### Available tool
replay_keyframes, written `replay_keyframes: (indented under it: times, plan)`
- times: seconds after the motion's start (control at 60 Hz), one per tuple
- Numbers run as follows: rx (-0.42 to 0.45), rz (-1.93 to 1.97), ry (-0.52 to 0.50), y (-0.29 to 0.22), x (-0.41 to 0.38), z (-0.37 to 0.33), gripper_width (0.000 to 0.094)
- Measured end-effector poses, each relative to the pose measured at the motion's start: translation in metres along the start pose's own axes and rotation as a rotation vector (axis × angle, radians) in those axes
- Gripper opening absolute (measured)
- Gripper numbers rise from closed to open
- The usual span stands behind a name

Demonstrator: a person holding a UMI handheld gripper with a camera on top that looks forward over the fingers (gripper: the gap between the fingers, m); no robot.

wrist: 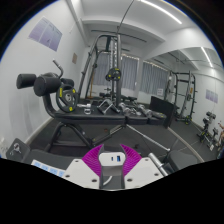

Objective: Unplug charger

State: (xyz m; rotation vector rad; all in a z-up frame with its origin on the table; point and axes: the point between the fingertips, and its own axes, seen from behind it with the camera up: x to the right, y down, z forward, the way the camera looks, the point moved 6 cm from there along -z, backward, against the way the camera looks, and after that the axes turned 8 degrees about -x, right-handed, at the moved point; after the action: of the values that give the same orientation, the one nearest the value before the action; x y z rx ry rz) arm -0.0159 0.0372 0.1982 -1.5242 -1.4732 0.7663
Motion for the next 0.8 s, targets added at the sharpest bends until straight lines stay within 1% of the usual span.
replay_keyframes:
  times: [0.1, 0.167, 0.3, 0.417, 0.6, 0.617, 0.633, 0.717, 0.767, 0.8]
  plan:
    - [-0.088, -0.022, 0.045, 0.045, 0.031, 0.022, 0.0242]
    - [-0.147, -0.028, 0.054, 0.071, 0.041, 0.035, 0.0251]
    - [-0.222, -0.062, 0.096, 0.113, 0.058, 0.063, 0.027]
    - [-0.286, -0.066, 0.102, 0.139, 0.064, 0.083, 0.0295]
    - [-0.347, -0.102, 0.128, 0.162, 0.07, 0.097, 0.0377]
    - [-0.347, -0.101, 0.128, 0.163, 0.071, 0.096, 0.0407]
    - [-0.346, -0.097, 0.127, 0.163, 0.071, 0.096, 0.0463]
    - [-0.335, -0.062, 0.112, 0.16, 0.069, 0.087, 0.0867]
    - [-0.326, -0.045, 0.1, 0.154, 0.067, 0.076, 0.0846]
    - [-0.305, -0.037, 0.099, 0.146, 0.067, 0.065, 0.0854]
